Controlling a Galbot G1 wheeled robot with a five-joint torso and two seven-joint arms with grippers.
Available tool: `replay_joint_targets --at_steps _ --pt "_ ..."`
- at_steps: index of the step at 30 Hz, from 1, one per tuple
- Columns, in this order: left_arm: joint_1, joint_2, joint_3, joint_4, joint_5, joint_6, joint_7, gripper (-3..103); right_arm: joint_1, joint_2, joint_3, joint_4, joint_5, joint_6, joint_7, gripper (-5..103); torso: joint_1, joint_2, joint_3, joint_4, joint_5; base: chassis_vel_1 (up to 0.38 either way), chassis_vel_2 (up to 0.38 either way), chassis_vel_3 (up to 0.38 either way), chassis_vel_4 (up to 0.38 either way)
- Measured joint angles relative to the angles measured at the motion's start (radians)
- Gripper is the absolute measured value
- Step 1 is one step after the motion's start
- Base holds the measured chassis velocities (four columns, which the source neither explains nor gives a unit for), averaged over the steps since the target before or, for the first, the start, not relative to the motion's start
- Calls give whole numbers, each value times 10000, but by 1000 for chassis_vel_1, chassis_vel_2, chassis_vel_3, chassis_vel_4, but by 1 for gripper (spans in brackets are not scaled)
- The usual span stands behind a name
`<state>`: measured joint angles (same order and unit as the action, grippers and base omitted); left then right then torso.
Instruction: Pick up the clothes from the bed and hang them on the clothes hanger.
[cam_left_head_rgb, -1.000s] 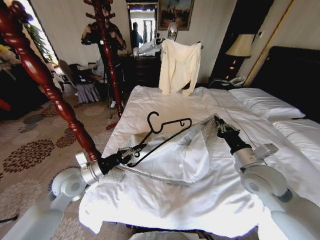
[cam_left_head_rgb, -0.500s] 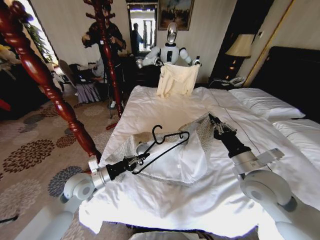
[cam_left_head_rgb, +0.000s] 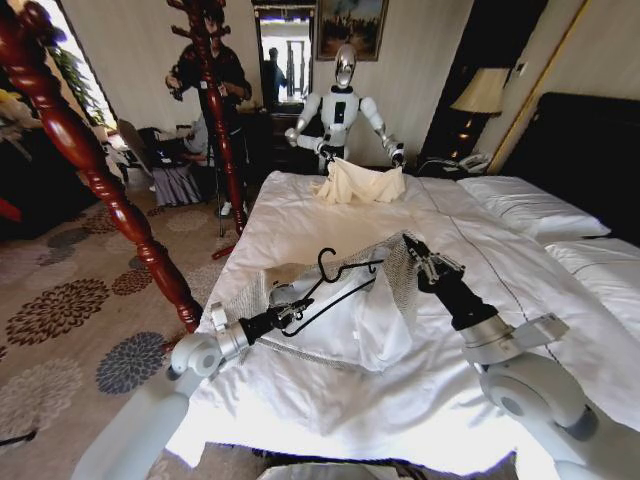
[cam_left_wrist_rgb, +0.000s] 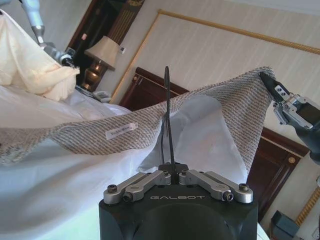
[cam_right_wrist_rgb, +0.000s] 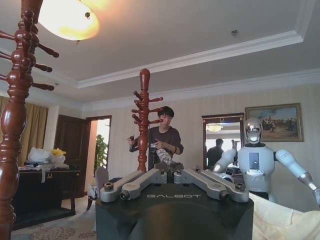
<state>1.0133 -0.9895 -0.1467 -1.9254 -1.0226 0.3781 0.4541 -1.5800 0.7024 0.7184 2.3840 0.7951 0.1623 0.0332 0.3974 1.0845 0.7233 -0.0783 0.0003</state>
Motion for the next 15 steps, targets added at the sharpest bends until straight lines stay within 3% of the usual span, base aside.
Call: replay_joint_targets --at_steps 7,15 --pt "-70 -113 549 259 367 -67 -6 2 15 -2 130 -107 -85 151 -203 1 0 -1 0 2 -1 0 0 0 0" --pt "328 72 482 168 597 -124 12 2 346 -32 349 -35 269 245 -205 1 0 0 0 3 -2 0 0 0 0"
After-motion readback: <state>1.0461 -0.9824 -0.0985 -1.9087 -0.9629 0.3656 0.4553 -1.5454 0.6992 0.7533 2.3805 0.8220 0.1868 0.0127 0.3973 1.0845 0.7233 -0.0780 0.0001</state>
